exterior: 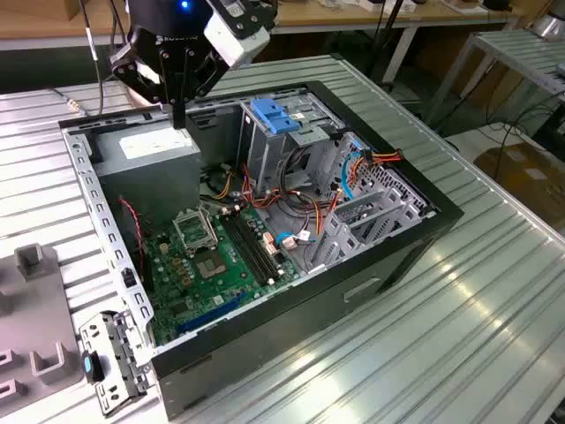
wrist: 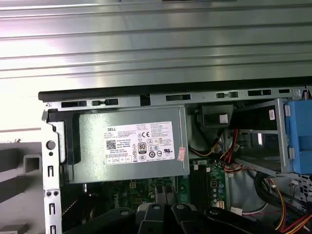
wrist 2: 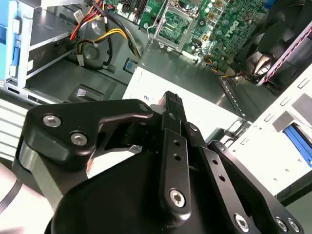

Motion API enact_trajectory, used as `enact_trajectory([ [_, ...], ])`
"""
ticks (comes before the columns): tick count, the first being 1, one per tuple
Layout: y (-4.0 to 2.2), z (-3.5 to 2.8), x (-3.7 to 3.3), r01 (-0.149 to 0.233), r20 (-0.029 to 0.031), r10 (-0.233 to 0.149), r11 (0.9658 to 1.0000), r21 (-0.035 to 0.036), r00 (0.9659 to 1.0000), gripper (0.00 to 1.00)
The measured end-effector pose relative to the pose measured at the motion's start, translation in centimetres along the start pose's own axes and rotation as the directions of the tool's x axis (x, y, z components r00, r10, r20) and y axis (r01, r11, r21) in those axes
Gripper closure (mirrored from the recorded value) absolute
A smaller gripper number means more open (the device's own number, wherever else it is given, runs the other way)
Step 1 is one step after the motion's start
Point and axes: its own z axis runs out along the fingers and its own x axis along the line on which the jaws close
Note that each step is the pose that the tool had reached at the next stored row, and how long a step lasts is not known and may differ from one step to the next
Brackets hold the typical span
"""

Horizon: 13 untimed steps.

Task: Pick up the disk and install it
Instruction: 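Reach for the disk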

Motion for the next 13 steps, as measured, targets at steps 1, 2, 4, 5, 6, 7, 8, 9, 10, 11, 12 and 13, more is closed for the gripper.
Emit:
enact_trajectory([
  [1,0.0,0.0,0.0,0.0,0.0,0.0,1.0,0.0,1.0,0.89],
  [2,0.0,0.0,0.0,0.0,0.0,0.0,1.0,0.0,1.0,0.89],
  [4,0.0,0.0,0.0,0.0,0.0,0.0,1.0,0.0,1.0,0.89],
  [5,0.0,0.0,0.02,0.0,0.0,0.0,1.0,0.0,1.0,0.89],
  [6,0.0,-0.01,0.04,0.0,0.0,0.0,1.0,0.0001,1.0,0.89],
  [7,0.0,0.0,0.07,0.0,0.0,0.0,1.0,0.0,1.0,0.89],
  [8,-0.01,0.0,0.1,0.0,0.0,0.0,1.0,0.0,1.0,0.89],
  [9,-0.01,0.0,0.14,0.0,0.0,0.0,1.0,0.0,1.0,0.89],
  [10,-0.01,0.0,0.18,0.0,0.0,0.0,1.0,0.0,1.0,0.89],
  [11,-0.02,0.0,0.23,0.0,0.0,0.0,1.0,0.0,1.0,0.89],
  [12,-0.02,0.0,0.26,0.0,0.0,0.0,1.0,0.0,1.0,0.89],
  [13,-0.02,-0.01,0.28,0.0,0.0,0.0,1.0,0.0,1.0,0.89],
])
